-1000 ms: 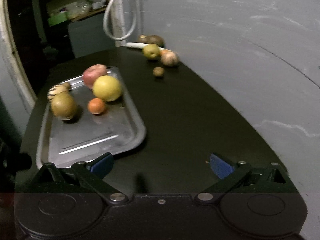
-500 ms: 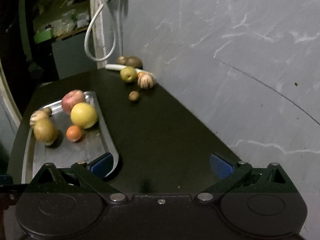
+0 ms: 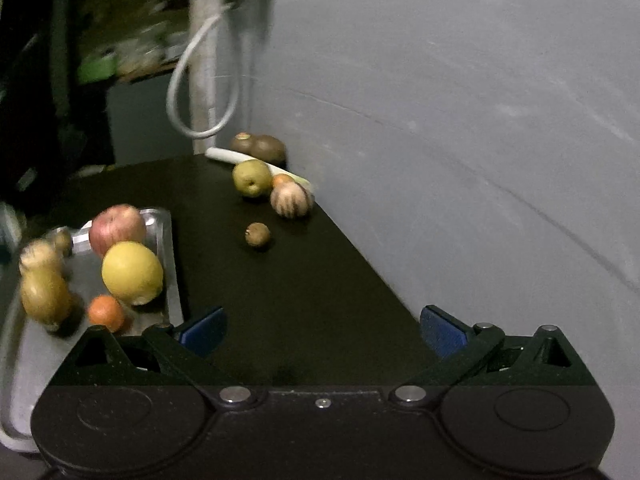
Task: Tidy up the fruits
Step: 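Move both tools away from the tray back toward the fruit row, then grasp the striped pepino with the left tool while the right tool grasps a small brown fruit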
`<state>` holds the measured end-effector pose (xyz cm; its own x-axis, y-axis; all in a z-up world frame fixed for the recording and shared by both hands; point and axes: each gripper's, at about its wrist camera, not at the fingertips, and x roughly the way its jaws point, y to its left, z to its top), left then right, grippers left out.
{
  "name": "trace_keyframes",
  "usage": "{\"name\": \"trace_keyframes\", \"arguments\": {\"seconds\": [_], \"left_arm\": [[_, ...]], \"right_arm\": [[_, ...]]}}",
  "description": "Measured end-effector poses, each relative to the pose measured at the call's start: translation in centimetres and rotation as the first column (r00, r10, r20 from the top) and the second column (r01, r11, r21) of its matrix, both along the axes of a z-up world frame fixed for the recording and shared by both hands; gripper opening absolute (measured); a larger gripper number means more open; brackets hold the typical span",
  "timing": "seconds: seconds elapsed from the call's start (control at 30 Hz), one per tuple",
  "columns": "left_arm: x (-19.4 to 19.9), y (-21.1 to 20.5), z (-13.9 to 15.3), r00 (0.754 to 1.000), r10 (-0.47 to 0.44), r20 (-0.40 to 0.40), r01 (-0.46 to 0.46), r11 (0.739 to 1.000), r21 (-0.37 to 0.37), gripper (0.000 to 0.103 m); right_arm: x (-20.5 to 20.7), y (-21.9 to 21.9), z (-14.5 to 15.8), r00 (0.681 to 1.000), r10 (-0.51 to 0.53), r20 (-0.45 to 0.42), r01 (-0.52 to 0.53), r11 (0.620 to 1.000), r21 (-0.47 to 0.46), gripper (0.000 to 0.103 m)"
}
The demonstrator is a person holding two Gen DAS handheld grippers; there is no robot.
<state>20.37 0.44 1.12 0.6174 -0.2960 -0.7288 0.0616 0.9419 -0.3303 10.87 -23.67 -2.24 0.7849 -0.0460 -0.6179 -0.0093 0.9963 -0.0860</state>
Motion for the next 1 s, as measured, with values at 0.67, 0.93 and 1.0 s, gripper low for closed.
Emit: {"name": "trace_keyframes", "arguments": {"seconds": [0.67,0.93,1.0], "left_arm": [[18.9,-8.2,-4.9,0.962,-0.265,-0.066,0.269,0.961,0.066,0.102],[22.6,-11.5,-6.8,0.918,-0.377,-0.123,0.389,0.915,0.107,0.102],[23.1,-12.3,-7.3,0.91,-0.397,-0.121,0.411,0.903,0.124,0.1]], "right_arm": [[13.7,1.9,-5.2,0.974,0.216,-0.07,-0.202,0.966,0.16,0.077],[15.8,2.4,-6.7,0.979,0.188,-0.081,-0.174,0.973,0.151,0.058],[15.9,2.4,-6.7,0.979,0.19,-0.071,-0.179,0.974,0.141,0.053]]}}
